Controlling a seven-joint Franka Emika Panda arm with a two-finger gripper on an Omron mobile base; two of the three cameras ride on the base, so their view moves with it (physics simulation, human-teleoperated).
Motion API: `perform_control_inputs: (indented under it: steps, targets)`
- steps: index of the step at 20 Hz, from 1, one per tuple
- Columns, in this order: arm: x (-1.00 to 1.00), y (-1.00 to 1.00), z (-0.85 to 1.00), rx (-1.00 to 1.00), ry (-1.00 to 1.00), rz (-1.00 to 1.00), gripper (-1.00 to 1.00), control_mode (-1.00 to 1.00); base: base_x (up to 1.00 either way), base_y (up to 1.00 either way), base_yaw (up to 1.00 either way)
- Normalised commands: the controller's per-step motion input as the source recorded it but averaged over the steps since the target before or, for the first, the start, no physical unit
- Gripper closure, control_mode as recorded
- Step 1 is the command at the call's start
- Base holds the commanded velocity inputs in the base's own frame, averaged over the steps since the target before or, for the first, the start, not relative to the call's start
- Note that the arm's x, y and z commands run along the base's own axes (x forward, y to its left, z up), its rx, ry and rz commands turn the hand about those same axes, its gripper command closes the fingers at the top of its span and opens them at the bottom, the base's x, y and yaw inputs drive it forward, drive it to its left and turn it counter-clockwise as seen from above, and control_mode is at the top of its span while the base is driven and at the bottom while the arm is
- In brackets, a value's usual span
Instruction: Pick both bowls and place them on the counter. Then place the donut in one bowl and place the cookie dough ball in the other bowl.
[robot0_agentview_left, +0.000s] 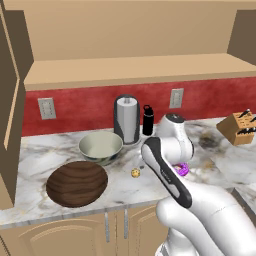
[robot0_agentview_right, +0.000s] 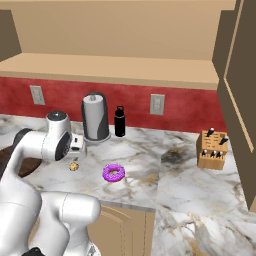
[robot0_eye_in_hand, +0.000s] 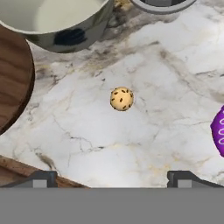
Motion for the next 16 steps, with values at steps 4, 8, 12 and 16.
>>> perform_control_inputs:
  steps: [4, 8, 12, 16]
  targets:
    - [0.25, 0.02, -0.32, -0.09, 0.02, 0.11, -1.0, -1.0, 0.0, 0.0, 0.0]
    - [0.33, 0.05, -0.3, -0.06, 0.0, 0.1, -1.0, -1.0, 0.0, 0.0, 0.0]
    - [0.3, 0.04, -0.23, -0.03, 0.0, 0.11, -1.0, -1.0, 0.0, 0.0, 0.0]
    - [0.31, 0.13, -0.23, -0.01, 0.0, 0.09, -1.0, -1.0, 0.0, 0.0, 0.0]
